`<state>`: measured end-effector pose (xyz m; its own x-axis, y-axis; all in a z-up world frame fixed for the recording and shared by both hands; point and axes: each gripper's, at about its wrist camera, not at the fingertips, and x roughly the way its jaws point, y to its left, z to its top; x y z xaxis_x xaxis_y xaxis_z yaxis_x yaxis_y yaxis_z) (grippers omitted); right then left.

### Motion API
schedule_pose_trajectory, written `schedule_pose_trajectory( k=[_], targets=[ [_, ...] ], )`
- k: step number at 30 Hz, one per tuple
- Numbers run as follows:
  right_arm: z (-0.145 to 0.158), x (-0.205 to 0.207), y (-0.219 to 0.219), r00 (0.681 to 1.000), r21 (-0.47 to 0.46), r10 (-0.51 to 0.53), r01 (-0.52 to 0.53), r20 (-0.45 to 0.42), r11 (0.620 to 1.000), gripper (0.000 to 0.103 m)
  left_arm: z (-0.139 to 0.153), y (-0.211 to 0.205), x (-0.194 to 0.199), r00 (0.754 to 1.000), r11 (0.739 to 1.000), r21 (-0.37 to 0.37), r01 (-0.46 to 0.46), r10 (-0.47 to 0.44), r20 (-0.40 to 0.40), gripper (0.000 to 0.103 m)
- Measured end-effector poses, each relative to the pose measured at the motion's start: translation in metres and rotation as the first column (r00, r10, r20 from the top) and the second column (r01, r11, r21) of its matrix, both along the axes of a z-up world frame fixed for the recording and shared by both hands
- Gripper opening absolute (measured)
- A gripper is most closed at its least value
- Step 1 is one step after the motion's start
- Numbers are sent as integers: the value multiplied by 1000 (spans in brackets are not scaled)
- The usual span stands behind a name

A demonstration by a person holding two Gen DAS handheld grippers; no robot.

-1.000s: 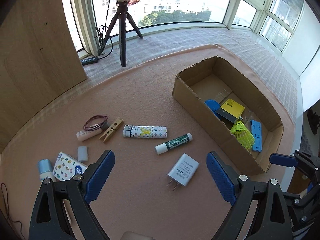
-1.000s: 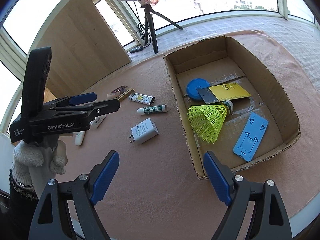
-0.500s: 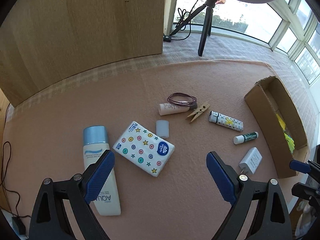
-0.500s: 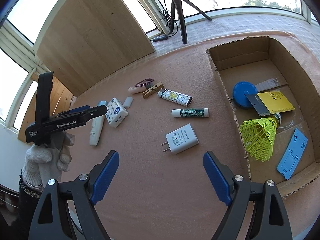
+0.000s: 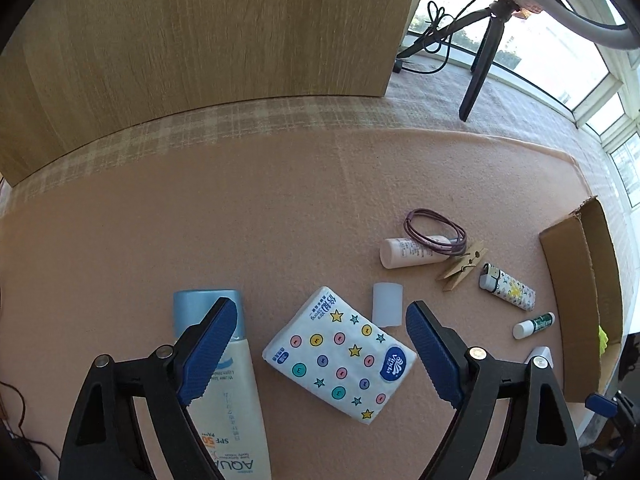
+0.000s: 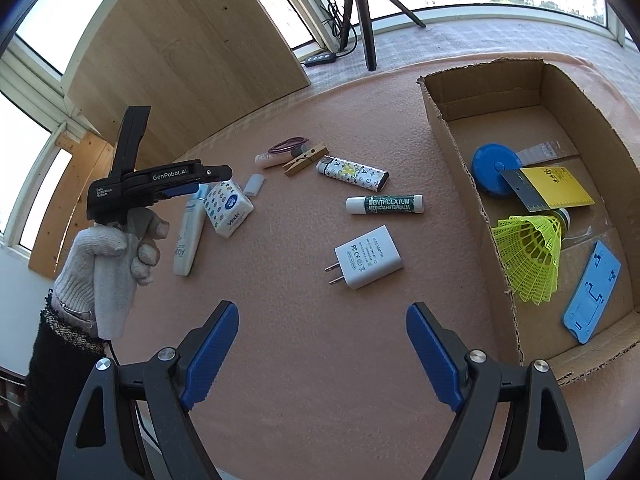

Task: Organize objects
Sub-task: 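Move the left gripper back to the star-patterned tissue pack, then grasp the tissue pack with the left gripper while the right gripper approaches it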

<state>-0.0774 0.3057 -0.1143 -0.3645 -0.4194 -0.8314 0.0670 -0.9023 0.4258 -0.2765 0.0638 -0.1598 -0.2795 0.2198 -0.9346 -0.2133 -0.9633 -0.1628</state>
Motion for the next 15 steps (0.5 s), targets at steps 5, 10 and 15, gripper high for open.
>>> schedule_pose_trajectory(
  k=[5,10,15],
  targets=[
    [0,0,2,1000,2,-3,3,1,1000,83,-14,12,7,998,999,0,50,-50,23,79],
    [-1,-1,0,1000,1,2,-2,0,1000,83,-16,27,28,992,992,2,126,-126,5,74],
    [-2,-2,-7,1000,-4,21,-21,0,1000,83,-18,45,56,979,979,11,205,-205,-4,69]
  ],
)
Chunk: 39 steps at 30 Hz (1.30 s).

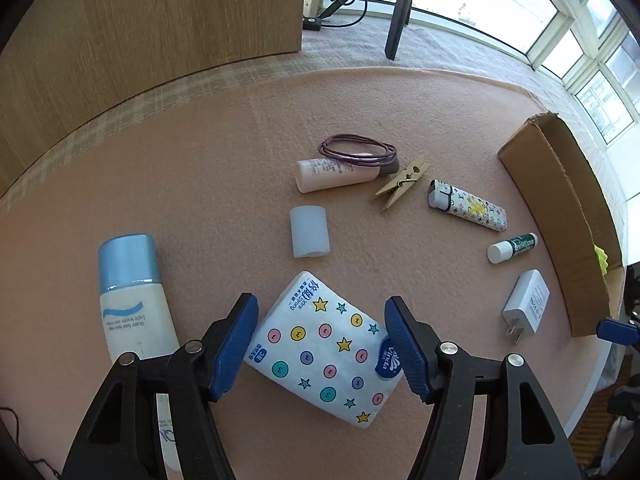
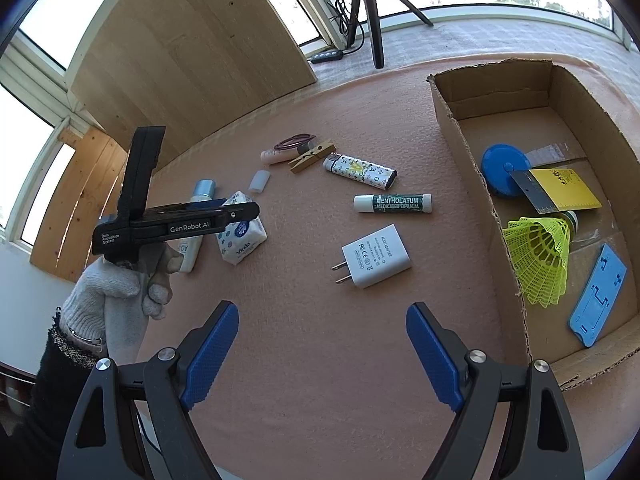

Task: Organize objects
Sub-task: 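Grasp the tissue pack with the left gripper while the right gripper approaches it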

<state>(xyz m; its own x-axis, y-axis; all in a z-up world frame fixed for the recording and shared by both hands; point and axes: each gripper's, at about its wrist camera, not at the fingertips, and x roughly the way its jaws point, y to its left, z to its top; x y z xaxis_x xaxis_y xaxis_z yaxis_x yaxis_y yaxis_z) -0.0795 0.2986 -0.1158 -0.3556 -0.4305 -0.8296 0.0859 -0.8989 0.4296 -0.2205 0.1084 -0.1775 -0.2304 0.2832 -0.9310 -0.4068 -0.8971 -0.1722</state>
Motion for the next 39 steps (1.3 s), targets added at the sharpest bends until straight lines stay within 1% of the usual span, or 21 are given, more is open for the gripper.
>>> schedule_pose_trajectory(
  k=[4,10,17,18,19,20,22,25,29,31,34,39],
  targets=[
    [-2,0,-5,1000,-3,9,-9,-1,1000,83,-2,11,31,999,999,17,51,-51,6,69],
    [-5,1,-9,1000,-3,16,-16,0,1000,83,-3,26,75,996,995,34,93,-93,6,69],
    [-12,3,-15,999,6,38,-38,5,999,83,-1,43,114,987,987,21,158,-158,-2,70],
    [-13,3,-16,999,7,44,-44,7,999,83,0,43,117,988,988,10,152,-152,-10,70],
    [-14,2,-18,999,7,49,-49,8,999,83,3,42,120,990,990,3,140,-140,-17,75],
    [-15,2,-19,998,8,54,-54,8,998,83,6,39,123,995,995,9,98,-98,-22,81],
    [-16,1,-22,997,10,71,-71,8,997,83,13,30,128,998,998,35,49,-49,-26,86],
    [-19,-1,-28,994,14,105,-105,11,994,83,19,11,142,999,997,68,-33,34,-11,86],
    [-25,-2,-40,985,28,172,-172,27,985,83,19,-7,159,992,986,114,-124,122,21,86],
    [-28,-2,-47,976,23,213,-214,36,977,83,18,-10,170,989,980,134,-145,142,38,86],
    [-32,-4,-57,964,8,262,-263,53,965,83,11,-11,173,984,972,157,-175,167,60,85],
    [-44,-11,-72,946,-18,311,-311,96,950,80,4,-12,177,978,960,191,-204,191,86,82]
  ],
)
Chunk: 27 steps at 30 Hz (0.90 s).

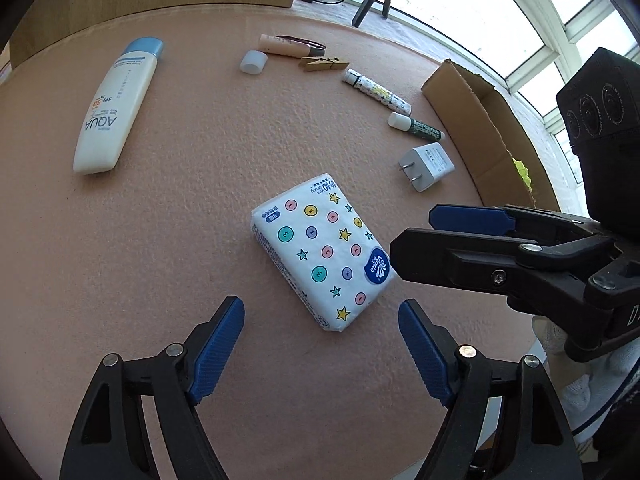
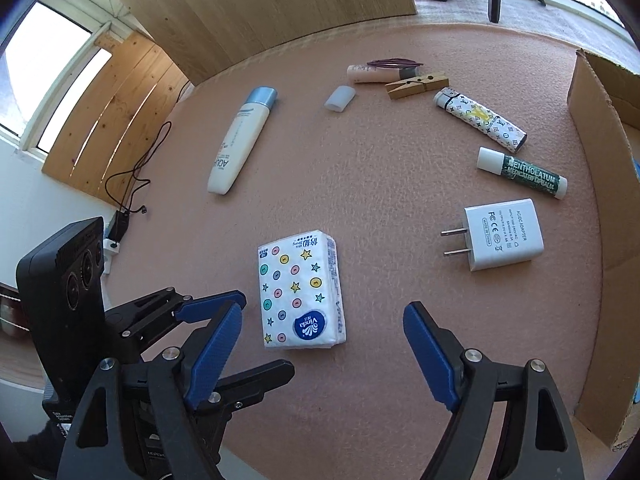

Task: Organize objects
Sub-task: 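Grasp the tissue pack with the left gripper while the right gripper approaches it, then carry the tissue pack with the right gripper into the box and release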

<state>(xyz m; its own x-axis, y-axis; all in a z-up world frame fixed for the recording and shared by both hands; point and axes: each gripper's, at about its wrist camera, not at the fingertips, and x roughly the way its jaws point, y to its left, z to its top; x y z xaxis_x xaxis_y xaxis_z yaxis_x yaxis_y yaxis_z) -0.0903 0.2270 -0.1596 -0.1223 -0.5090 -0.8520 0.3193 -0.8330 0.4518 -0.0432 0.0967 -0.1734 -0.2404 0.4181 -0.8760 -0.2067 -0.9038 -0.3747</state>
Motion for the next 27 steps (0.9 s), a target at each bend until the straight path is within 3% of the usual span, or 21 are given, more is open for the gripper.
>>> schedule_pose_trajectory(
  k=[5,16,27],
  targets=[
    [-13,-7,-7,999,-19,4,-3,48,1000,75,-5,1,-4,1000,999,27,-25,25,18,72],
    [-22,-3,-21,997,-6,51,-51,62,999,41,-9,5,-9,999,998,60,-27,25,34,48],
    [-1,5,-6,1000,-8,4,-4,-9,1000,35,14,19,-7,1000,999,53,5,-3,-23,48]
  ],
)
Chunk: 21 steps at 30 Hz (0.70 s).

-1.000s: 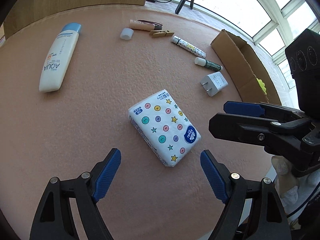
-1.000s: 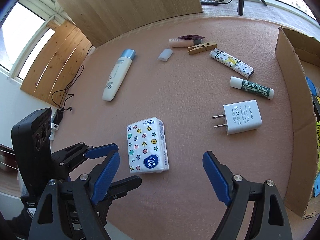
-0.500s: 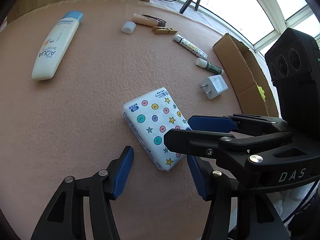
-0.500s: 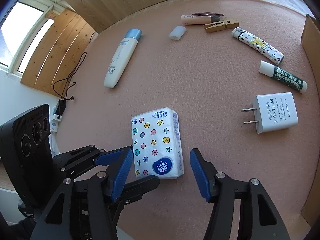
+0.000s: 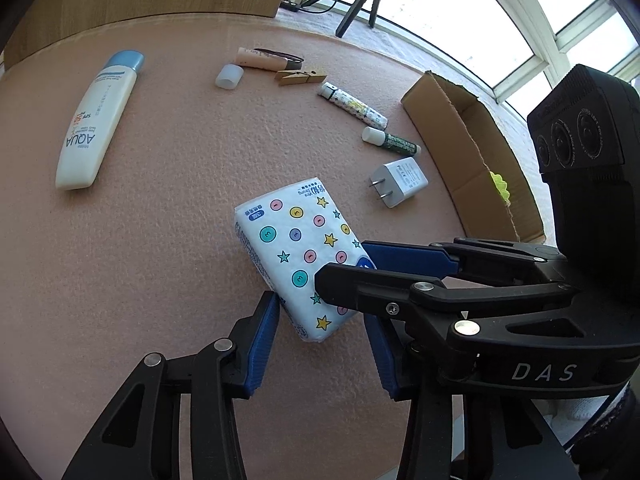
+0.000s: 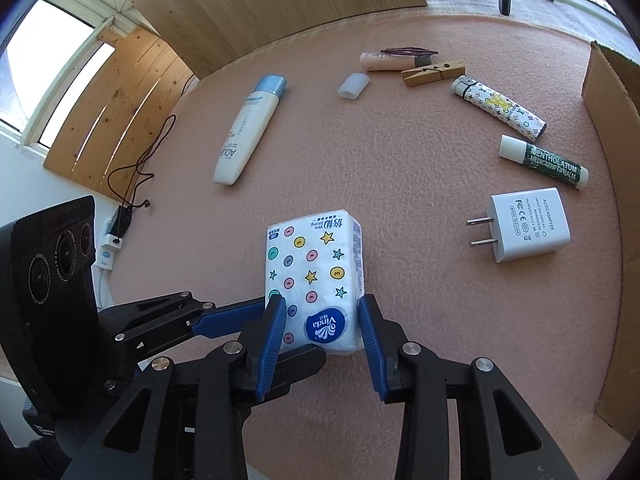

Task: Organize objects
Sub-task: 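Carry the tissue pack with the right gripper into the box and release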

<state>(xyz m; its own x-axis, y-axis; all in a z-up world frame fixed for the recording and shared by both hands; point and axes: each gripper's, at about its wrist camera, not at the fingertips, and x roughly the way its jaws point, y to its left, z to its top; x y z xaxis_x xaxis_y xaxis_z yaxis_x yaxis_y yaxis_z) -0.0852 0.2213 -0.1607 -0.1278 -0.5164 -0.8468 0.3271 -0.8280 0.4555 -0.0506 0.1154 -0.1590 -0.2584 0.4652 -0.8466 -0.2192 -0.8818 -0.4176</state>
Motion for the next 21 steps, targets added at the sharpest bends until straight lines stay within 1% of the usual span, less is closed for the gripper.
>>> schedule_pose_trajectory(
  k=[5,9,14,21],
  targets=[
    [26,3,20,997,4,-43,44,-69,999,35,26,22,-4,997,999,0,50,-50,-60,48],
    [48,2,44,988,8,-91,93,-125,996,35,47,46,-13,988,994,-5,109,-109,-109,48],
    [70,-6,79,969,-7,-171,173,-177,985,35,70,90,-31,968,983,-16,182,-182,-171,48],
    [90,-17,130,939,1,-254,262,-232,965,35,90,148,-54,936,961,-26,274,-272,-223,48]
  ],
)
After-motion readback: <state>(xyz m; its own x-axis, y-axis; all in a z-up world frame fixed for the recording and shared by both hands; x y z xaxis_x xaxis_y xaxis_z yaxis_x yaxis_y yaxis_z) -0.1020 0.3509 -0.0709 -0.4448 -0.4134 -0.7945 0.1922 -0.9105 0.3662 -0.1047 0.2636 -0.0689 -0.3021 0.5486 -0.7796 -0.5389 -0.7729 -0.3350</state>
